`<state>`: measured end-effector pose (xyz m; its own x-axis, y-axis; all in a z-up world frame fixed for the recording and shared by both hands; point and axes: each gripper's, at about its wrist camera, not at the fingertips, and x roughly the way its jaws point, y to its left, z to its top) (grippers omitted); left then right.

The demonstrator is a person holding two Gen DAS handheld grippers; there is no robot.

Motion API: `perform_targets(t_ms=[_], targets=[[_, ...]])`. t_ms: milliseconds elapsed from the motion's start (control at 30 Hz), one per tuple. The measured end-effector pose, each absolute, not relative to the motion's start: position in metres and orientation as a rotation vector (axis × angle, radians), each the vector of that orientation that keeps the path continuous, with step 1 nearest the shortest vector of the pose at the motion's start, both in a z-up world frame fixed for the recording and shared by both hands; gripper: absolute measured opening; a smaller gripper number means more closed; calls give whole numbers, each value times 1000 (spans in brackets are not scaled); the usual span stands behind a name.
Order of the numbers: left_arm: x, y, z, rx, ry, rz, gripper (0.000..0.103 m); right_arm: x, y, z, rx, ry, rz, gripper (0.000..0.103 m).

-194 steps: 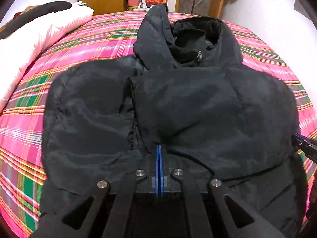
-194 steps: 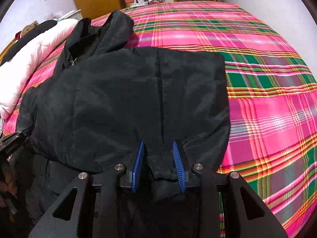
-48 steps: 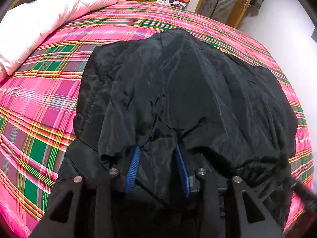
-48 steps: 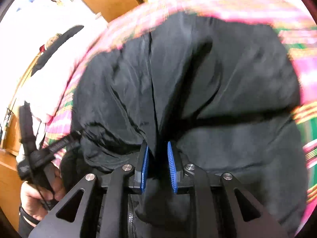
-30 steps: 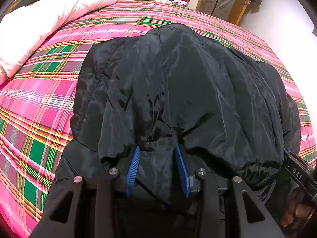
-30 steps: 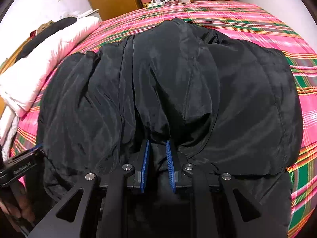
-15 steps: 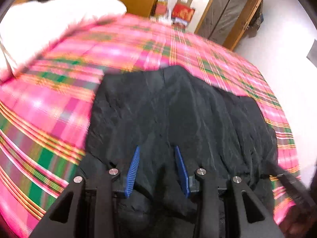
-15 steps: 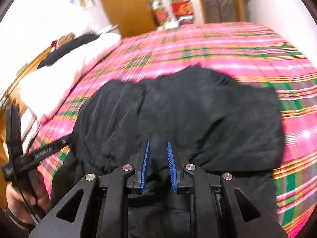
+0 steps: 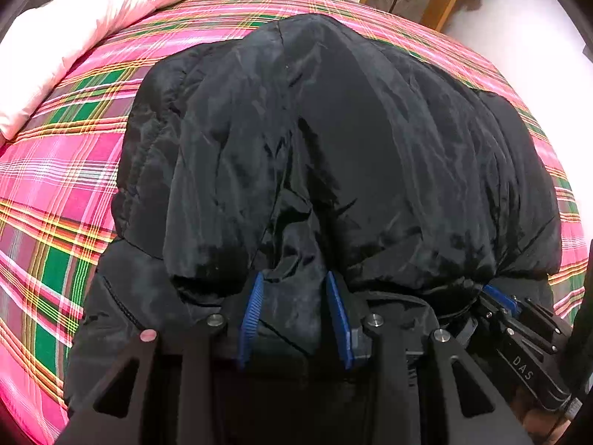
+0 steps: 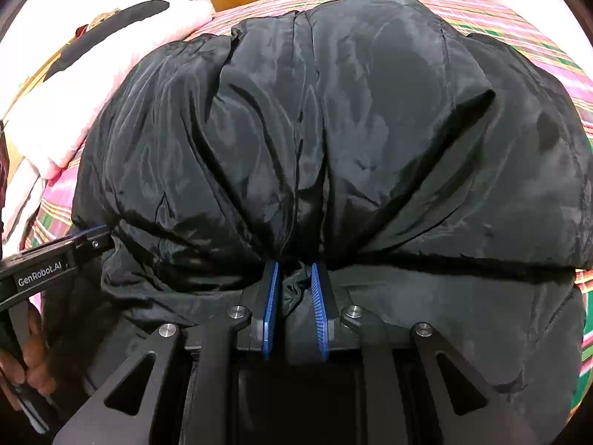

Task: Fold large clothes
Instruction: 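Press the folded jacket flat with both grippers at its fold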

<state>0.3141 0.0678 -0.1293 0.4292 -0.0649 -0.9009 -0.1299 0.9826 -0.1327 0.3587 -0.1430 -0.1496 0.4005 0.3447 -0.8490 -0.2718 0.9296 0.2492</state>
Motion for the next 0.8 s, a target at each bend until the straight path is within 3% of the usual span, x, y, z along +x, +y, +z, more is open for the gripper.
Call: perform_targets(t_ms=[400, 500, 600, 800], targets=[[309, 77, -137, -212, 1099, 13, 37, 349, -123, -160, 33, 1094, 375, 17], [306, 84, -131, -225, 1116, 12, 37, 345, -128, -130, 49, 1121, 376, 17], [304, 87, -111, -243, 1108, -10, 36, 337, -137, -88, 39, 984, 403, 17], [306, 112, -73, -248, 927, 56, 36, 378, -165, -62, 100, 867, 310, 19]])
